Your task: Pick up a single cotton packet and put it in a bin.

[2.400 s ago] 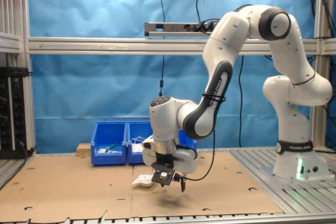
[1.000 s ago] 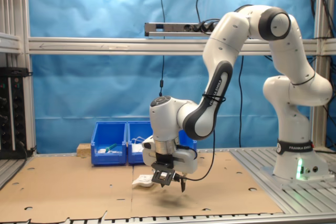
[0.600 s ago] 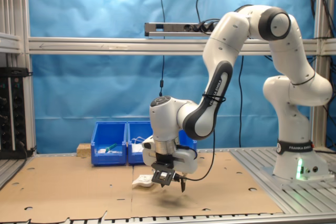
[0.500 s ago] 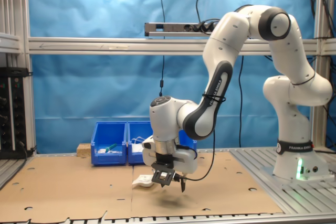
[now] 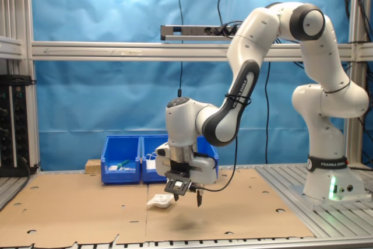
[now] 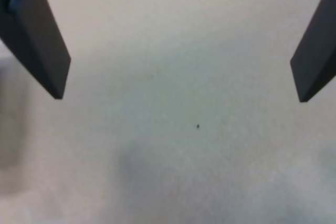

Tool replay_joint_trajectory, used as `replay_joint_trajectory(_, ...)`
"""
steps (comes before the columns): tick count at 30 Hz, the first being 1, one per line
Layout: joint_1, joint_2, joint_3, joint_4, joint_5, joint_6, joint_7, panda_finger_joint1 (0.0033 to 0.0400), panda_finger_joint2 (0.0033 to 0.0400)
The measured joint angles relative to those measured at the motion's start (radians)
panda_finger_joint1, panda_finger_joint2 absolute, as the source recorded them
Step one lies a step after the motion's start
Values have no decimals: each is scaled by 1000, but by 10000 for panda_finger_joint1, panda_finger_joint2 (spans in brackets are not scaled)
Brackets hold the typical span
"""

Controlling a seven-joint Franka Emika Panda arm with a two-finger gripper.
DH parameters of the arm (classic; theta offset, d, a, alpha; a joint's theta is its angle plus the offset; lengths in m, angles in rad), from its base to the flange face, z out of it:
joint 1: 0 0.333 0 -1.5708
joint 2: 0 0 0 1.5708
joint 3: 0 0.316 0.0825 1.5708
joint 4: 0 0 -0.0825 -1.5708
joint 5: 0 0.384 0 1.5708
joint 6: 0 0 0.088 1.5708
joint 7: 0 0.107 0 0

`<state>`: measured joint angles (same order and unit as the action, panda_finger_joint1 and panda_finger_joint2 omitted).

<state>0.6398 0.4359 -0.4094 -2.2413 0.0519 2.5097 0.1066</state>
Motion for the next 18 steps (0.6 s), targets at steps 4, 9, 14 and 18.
replay_joint_trajectory(4,0,-57,0,0,0,-4,0,400,400)
replay_joint_trajectory(9,0,-114,0,0,0,-10,0,400,400)
replay_joint_trajectory(14,0,-149,0,1,0,-15,0,400,400)
replay_joint_trajectory(18,0,-169,-1,4,-3,-20,0,400,400)
